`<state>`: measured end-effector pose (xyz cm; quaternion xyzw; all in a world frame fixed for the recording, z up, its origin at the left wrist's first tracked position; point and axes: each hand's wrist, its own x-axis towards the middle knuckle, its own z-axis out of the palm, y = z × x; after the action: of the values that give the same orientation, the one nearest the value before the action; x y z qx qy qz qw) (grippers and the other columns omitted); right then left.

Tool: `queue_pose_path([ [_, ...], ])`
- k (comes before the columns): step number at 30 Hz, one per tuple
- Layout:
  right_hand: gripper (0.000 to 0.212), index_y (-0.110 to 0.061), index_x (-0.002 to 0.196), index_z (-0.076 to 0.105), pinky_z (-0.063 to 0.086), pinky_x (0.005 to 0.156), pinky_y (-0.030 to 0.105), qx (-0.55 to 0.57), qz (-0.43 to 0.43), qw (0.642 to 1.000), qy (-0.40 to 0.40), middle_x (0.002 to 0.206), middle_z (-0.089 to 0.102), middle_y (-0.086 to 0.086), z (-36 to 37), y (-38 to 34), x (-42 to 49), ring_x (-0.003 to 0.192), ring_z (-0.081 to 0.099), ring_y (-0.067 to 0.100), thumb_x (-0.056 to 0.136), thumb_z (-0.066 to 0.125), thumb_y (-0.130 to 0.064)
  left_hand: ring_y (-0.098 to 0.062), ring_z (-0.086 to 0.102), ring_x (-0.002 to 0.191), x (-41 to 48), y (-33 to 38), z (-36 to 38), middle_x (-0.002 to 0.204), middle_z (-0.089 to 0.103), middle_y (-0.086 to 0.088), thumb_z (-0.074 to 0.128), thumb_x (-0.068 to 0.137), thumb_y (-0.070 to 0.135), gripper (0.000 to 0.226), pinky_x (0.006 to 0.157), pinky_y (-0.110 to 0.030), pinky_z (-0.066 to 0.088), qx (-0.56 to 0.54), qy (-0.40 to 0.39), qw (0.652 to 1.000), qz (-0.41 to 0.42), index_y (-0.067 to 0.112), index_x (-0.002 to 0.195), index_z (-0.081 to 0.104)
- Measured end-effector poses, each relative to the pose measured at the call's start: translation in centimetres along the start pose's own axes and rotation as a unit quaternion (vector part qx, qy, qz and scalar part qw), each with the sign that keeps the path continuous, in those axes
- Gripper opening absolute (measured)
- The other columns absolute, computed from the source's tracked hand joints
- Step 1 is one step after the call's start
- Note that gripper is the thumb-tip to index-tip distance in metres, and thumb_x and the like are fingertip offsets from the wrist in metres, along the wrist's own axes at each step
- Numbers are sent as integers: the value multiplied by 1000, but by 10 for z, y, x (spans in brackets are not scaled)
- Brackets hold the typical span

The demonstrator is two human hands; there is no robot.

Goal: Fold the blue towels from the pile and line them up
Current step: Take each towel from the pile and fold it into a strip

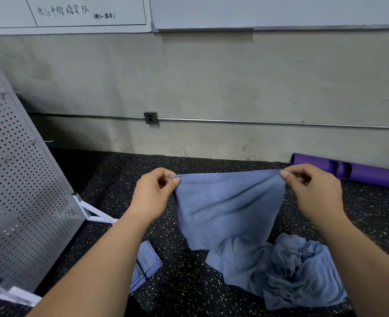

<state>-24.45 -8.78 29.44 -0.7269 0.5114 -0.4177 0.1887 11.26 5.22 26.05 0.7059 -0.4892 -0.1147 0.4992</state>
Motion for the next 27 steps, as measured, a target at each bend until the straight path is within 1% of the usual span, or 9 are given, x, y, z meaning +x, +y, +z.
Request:
queue_pose_path([
  [3,13,-32,81,75,40,65,14,-46,-2,997,-54,76,72,-15,4,5,0,74,65,1,91,82,-33,-13,67,77,0,2,3,83,73,12,76,97,25,11,71,-24,52,48,-12,999,1,31,88,74],
  [5,14,-33,80,75,42,65,17,-46,0,997,-57,76,72,-14,4,7,0,73,66,3,90,83,-36,-9,67,78,0,2,4,83,74,13,76,98,25,11,69,-19,49,67,-15,998,-6,31,89,74],
  [9,18,-32,75,75,45,64,19,-20,-4,998,-66,71,72,-14,-1,5,0,67,65,2,83,88,-40,-3,69,83,1,2,2,86,74,15,74,99,24,7,73,-20,47,71,9,997,-28,28,93,77],
  [12,16,-33,76,77,46,63,10,-23,-20,995,-99,70,72,-19,-1,6,-2,69,66,0,79,92,-31,-1,68,83,1,2,1,86,74,16,74,99,23,8,74,-23,48,70,21,997,-37,28,94,77],
  [15,18,-35,86,79,45,68,3,-31,-32,992,-122,75,74,-14,-2,10,-1,73,67,2,83,91,-21,1,67,80,0,3,-2,85,74,17,74,99,24,7,72,-23,47,76,28,996,-44,29,95,77],
  [17,16,-35,90,79,42,67,1,-44,-33,991,-121,80,74,-12,-1,9,-2,74,66,2,87,87,-21,1,67,81,0,4,-3,85,74,17,74,99,24,8,74,-25,49,78,27,996,-44,30,95,77],
  [19,12,-35,90,80,40,65,3,-46,-28,993,-107,81,74,-12,0,8,-3,78,66,3,90,85,-24,3,66,81,-2,6,-3,85,74,18,74,98,23,11,76,-25,52,82,24,995,-41,33,95,76],
  [22,7,-34,88,80,39,63,9,-34,-19,996,-82,82,74,-15,0,3,-4,76,65,0,90,84,-28,5,65,79,-4,8,-4,83,73,18,77,97,22,12,71,-16,47,88,26,995,-43,33,93,77],
  [27,9,-35,82,79,42,62,18,-15,-4,998,-63,76,74,-14,-2,5,-2,71,65,0,86,87,-35,2,66,78,-5,9,-6,82,73,16,80,94,24,7,69,-18,46,86,29,995,-43,31,91,78],
])
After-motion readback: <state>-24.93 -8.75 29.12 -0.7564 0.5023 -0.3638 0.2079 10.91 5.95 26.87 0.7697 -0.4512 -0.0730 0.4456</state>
